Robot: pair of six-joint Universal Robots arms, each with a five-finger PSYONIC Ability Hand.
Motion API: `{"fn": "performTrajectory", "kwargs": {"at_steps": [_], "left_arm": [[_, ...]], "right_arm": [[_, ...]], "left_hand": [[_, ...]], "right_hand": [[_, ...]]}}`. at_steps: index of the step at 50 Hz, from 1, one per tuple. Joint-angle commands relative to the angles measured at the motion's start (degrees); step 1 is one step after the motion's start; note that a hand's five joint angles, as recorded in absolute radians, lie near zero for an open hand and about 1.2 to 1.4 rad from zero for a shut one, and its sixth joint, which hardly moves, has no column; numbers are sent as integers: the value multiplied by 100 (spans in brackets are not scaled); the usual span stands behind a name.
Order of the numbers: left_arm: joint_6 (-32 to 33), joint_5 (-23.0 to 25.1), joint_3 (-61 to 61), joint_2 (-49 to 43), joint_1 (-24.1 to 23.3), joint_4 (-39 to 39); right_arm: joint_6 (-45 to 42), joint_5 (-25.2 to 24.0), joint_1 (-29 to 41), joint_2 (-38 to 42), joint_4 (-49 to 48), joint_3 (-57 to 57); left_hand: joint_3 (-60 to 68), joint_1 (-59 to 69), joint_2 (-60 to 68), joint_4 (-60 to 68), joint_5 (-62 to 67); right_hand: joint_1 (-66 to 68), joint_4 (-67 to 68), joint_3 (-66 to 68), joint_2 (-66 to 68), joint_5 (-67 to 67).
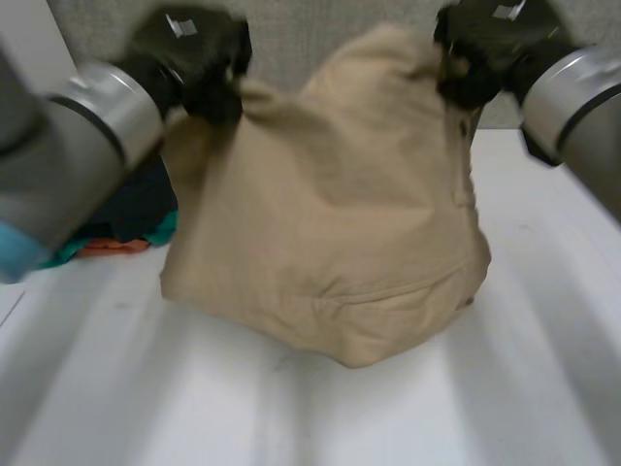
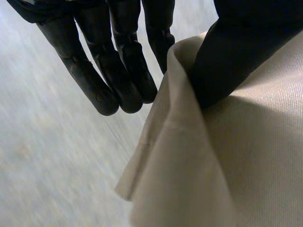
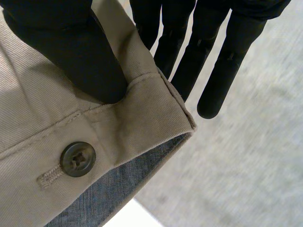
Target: Fold the laundry.
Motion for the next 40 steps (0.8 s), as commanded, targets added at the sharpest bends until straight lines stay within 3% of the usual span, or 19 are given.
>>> {"fn": "performTrajectory", "kwargs": {"at_steps": [1, 8, 9, 10, 12, 16, 20, 24, 29, 34, 40], "left_arm": [[35, -178, 460, -1663, -83, -263], [44, -608, 1751, -3114, -197, 36], [27, -687, 1918, -3228, -197, 36], [35, -853, 2198, -3386, -214, -8], [44, -1038, 2429, -3440, -241, -95], [27, -1478, 2544, -3204, -215, -465], [44, -1628, 1966, -2440, -57, -632], [132, -1418, 885, -1605, 137, -588], [430, -716, -835, -639, 321, -606], [528, -284, -2086, -153, 462, -544], [414, -125, -3036, -47, 559, -255]], "right_arm": [[-77, 335, 251, 1218, -184, -95], [-76, 1161, 515, 2510, -1966, -508], [-85, 1266, 550, 2624, -2238, -551], [-138, 1406, 611, 2834, -2702, -639], [-304, 1530, 673, 2985, -3100, -754], [-875, 1689, 752, 2960, -2971, -781], [-938, 1549, 709, 2381, -2155, -526], [-938, 961, 577, 1703, -916, -175], [-903, 21, 331, 1211, 515, 317], [-736, -367, 181, 1236, 1098, 599], [-674, -412, 164, 1719, 1038, 740]], "left_hand": [[1206, 1325, 1153, 1160, 1311], [1091, 1210, 1038, 1046, 1196], [-59, 60, -112, -105, 46], [-3235, -3115, -3288, -3280, -3129], [-5794, -5675, -5847, -5840, -5689], [-5794, -5675, -5847, -5840, -5689], [-5794, -5675, -5847, -5840, -5689], [-5794, -5675, -5847, -5840, -5689], [-5794, -5675, -5847, -5840, -5689], [-5794, -5675, -5847, -5840, -5689], [-5794, -5675, -5847, -5840, -5689]], "right_hand": [[1577, 1145, 1257, 1300, 1238], [1525, 1093, 1205, 1247, 1186], [-290, -723, -611, -568, -630], [-5423, -5855, -5743, -5700, -5762], [-5423, -5855, -5743, -5700, -5762], [-5423, -5855, -5743, -5700, -5762], [-5423, -5855, -5743, -5700, -5762], [-5423, -5855, -5743, -5700, -5762], [-5423, -5855, -5743, -5700, -5762], [-4986, -5419, -5306, -5264, -5325], [-4448, -4880, -4768, -4726, -4787]]}}
